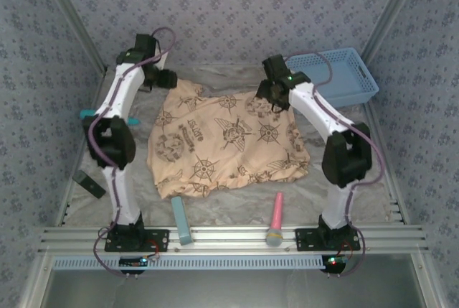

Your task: Fold the inside-out t-shirt

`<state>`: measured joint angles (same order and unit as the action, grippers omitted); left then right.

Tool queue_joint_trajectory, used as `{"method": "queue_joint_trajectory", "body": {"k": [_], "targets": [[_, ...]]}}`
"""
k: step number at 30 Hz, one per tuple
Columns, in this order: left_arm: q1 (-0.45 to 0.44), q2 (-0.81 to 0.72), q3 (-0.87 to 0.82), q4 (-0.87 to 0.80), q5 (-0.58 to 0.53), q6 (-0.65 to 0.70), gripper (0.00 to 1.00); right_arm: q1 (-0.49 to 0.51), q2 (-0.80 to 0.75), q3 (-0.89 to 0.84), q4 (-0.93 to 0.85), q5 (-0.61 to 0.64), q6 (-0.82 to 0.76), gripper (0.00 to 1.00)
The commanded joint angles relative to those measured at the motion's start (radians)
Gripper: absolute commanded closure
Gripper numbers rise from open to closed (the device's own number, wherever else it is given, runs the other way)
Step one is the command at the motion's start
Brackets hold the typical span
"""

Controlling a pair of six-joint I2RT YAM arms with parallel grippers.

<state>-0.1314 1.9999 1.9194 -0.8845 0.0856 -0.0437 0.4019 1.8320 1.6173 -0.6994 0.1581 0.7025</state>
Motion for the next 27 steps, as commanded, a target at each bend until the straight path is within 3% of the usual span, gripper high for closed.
{"method": "queue_joint_trajectory", "body": {"k": [1,3,5,8,13,17,20,25,27], "targets": [[-0.009,-0.131,-0.304,0.178,0.019,-0.212,0.38,0.022,-0.111,-0.196,0.116,-0.17,-0.142,0.3],[-0.009,-0.143,-0.383,0.2,-0.012,-0.252,0.4,0.059,-0.16,-0.3,0.169,-0.246,-0.206,0.31],[-0.009,-0.102,-0.387,0.188,0.026,-0.248,0.41,0.114,-0.177,-0.375,0.184,-0.258,-0.24,0.34],[-0.011,-0.02,-0.374,0.2,0.035,-0.257,0.43,0.167,-0.161,-0.473,0.211,-0.23,-0.207,0.36],[-0.013,0.108,-0.271,0.199,0.014,-0.259,0.45,0.182,-0.087,-0.57,0.351,-0.288,-0.14,0.41],[-0.001,0.306,-0.017,0.076,-0.02,-0.191,0.5,0.215,0.008,-0.52,0.391,-0.32,-0.163,0.41],[0.0,0.42,0.155,0.05,-0.045,-0.136,0.51,0.232,0.047,-0.468,0.387,-0.249,-0.151,0.36],[0.002,0.636,0.601,-0.137,-0.047,-0.136,0.45,0.23,0.042,-0.419,0.455,-0.236,-0.222,0.29],[0.003,0.642,0.67,-0.172,-0.004,-0.159,0.43,0.247,0.002,-0.404,0.488,-0.271,-0.306,0.28]]}}
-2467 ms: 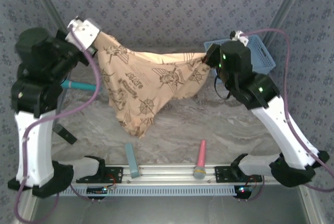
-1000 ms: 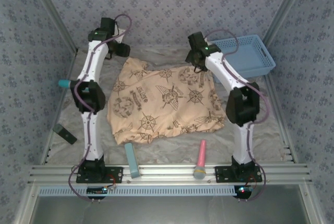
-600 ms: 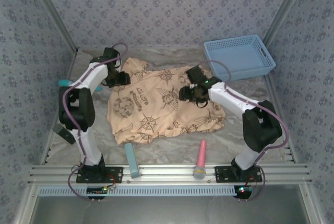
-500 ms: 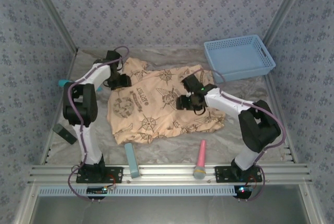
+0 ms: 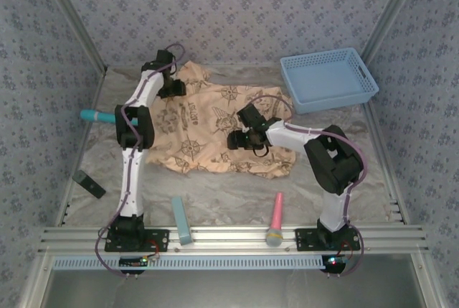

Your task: Fold the inside-out t-shirt

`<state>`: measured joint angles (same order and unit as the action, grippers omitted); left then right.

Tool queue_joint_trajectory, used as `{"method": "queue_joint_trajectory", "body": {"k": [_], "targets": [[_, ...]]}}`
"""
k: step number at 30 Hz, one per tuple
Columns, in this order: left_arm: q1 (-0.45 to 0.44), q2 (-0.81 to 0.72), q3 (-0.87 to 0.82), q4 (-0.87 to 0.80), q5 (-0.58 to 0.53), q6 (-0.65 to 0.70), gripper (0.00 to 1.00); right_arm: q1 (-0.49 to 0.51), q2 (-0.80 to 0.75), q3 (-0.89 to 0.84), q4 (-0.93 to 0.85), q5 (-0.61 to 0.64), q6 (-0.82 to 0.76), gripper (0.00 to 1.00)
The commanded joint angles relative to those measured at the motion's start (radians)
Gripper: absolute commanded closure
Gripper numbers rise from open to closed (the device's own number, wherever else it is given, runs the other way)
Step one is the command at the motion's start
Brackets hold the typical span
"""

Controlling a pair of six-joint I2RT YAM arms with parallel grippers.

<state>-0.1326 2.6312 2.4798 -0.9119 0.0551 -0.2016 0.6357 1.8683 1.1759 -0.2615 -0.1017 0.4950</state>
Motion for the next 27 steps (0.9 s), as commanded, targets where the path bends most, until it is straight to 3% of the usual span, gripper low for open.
{"method": "queue_joint_trajectory", "body": {"k": [1,4,9,16,20,24,27], "targets": [[0.002,-0.014,0.099,-0.144,0.05,-0.011,0.42,0.032,-0.059,0.029,0.072,-0.037,-0.168,0.28],[-0.005,-0.158,-0.043,-0.123,0.071,-0.039,0.41,0.125,-0.1,0.026,0.071,-0.124,-0.429,0.27],[-0.022,-0.513,-0.46,0.018,0.033,-0.095,0.4,0.354,-0.097,-0.023,0.151,-0.158,-0.891,0.27],[-0.019,-0.866,-0.891,0.045,-0.011,-0.265,0.4,0.433,0.117,0.122,0.328,-0.056,-1.093,0.34],[-0.018,-1.027,-1.128,0.118,0.019,-0.341,0.4,0.463,0.277,0.168,0.497,0.081,-1.209,0.49],[-0.009,-1.114,-1.247,0.116,0.016,-0.357,0.41,0.46,0.342,0.222,0.563,0.127,-1.17,0.68],[-0.003,-1.173,-1.287,0.069,0.007,-0.337,0.41,0.461,0.306,0.23,0.512,0.09,-1.133,0.92]]}}
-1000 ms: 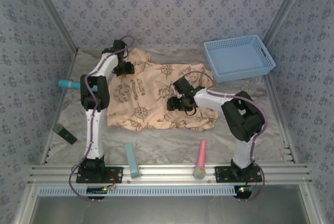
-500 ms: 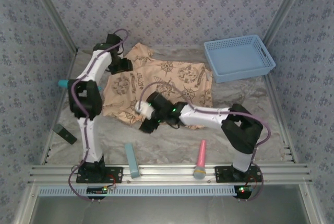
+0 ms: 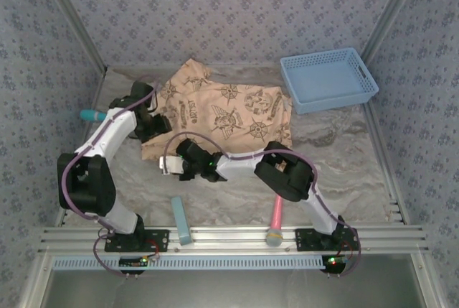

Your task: Fold the inside-out t-shirt

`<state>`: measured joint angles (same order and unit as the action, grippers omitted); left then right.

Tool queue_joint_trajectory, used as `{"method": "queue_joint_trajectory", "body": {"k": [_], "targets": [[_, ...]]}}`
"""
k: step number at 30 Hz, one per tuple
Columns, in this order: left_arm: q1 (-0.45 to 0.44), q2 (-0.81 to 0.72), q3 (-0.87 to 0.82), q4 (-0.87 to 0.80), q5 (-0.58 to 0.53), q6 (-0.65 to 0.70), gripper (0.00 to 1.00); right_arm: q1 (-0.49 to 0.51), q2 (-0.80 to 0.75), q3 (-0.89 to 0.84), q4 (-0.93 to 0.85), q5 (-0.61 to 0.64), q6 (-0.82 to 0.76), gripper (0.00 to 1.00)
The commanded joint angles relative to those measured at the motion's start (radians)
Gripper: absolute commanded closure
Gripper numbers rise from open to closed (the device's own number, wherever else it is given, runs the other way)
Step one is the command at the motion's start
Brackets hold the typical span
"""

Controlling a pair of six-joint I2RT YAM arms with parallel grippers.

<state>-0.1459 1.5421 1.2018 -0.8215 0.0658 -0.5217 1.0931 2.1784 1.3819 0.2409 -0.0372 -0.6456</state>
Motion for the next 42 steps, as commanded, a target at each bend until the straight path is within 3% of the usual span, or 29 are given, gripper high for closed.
{"method": "queue_joint_trajectory", "body": {"k": [1,8,13,14,15,18,22,25,27,30,35,39,42], "targets": [[0.012,-0.112,-0.023,-0.029,-0.008,-0.015,0.41,0.002,-0.034,0.018,-0.023,-0.017,0.024,0.99],[0.029,-0.256,-0.057,-0.074,-0.025,-0.018,0.41,-0.021,-0.248,-0.023,-0.111,-0.323,0.332,1.0],[0.038,-0.258,-0.084,-0.042,-0.02,-0.022,0.41,-0.119,-0.201,0.041,-0.061,-0.297,0.585,1.0],[0.038,-0.251,-0.094,-0.029,-0.017,-0.024,0.41,-0.145,-0.161,0.095,-0.122,-0.307,0.609,0.88],[0.039,-0.24,-0.107,-0.013,-0.015,-0.024,0.41,-0.163,-0.118,0.154,-0.218,-0.294,0.617,0.69],[0.041,-0.187,-0.123,0.002,-0.013,-0.014,0.41,-0.171,-0.075,0.128,-0.244,-0.254,0.569,0.6],[0.04,-0.135,-0.138,-0.018,-0.001,-0.015,0.42,-0.161,-0.19,-0.042,-0.136,-0.236,0.489,0.55],[0.04,-0.144,-0.167,-0.051,0.021,-0.028,0.43,-0.134,-0.268,-0.114,-0.142,-0.254,0.316,0.5],[0.04,-0.175,-0.204,-0.09,0.056,-0.066,0.45,-0.114,-0.286,-0.112,-0.2,-0.254,0.234,0.46],[0.023,-0.254,-0.289,-0.138,0.117,-0.12,0.46,-0.11,-0.32,-0.142,-0.223,-0.266,0.245,0.41],[-0.02,-0.397,-0.445,-0.172,0.103,-0.269,0.46,-0.073,-0.369,-0.299,-0.059,-0.235,0.212,0.36],[-0.003,-0.485,-0.447,-0.206,-0.002,-0.332,0.42,-0.033,-0.312,-0.235,-0.016,-0.218,0.139,0.36],[0.015,-0.54,-0.425,-0.196,0.016,-0.328,0.42,-0.006,-0.274,-0.198,-0.004,-0.234,0.077,0.36]]}}
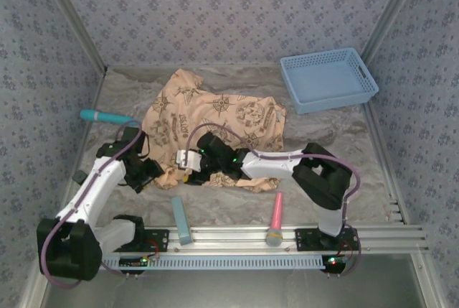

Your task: Fold the inside-out t-shirt

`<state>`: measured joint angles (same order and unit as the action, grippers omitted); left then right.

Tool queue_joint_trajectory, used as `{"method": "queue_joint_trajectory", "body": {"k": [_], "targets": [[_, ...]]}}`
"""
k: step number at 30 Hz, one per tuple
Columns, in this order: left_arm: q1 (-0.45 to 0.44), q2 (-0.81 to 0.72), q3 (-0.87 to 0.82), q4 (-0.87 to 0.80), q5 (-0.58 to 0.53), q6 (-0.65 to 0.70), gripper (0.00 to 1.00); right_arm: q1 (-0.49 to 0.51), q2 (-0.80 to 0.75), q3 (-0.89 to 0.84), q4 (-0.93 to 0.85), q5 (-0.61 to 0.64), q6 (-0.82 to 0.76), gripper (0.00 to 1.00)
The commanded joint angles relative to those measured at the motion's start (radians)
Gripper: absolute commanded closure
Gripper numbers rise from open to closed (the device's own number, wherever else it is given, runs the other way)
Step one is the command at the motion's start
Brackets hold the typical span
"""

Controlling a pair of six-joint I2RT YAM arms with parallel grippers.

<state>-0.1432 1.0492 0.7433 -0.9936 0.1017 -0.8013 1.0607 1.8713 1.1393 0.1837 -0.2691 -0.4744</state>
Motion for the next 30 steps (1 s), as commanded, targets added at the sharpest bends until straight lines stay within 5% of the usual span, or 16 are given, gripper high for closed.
{"method": "queue_joint_trajectory", "body": {"k": [1,7,16,24,30], "targets": [[0.013,-0.056,0.037,-0.014,-0.001,-0.049,0.41,0.034,0.044,0.045,0.058,-0.019,-0.136,0.36],[0.098,-0.063,0.105,-0.031,-0.019,-0.016,0.29,0.091,0.072,0.045,0.085,-0.104,-0.344,0.38],[0.194,0.028,0.11,-0.054,-0.054,-0.009,0.33,0.135,0.184,0.239,-0.059,0.079,-0.543,0.41],[0.195,0.019,0.018,-0.063,-0.023,-0.126,0.35,0.101,0.216,0.268,-0.143,0.107,-0.628,0.58],[0.191,0.029,-0.047,0.003,0.072,-0.237,0.37,0.083,0.192,0.235,0.019,0.088,-0.471,0.9]]}}
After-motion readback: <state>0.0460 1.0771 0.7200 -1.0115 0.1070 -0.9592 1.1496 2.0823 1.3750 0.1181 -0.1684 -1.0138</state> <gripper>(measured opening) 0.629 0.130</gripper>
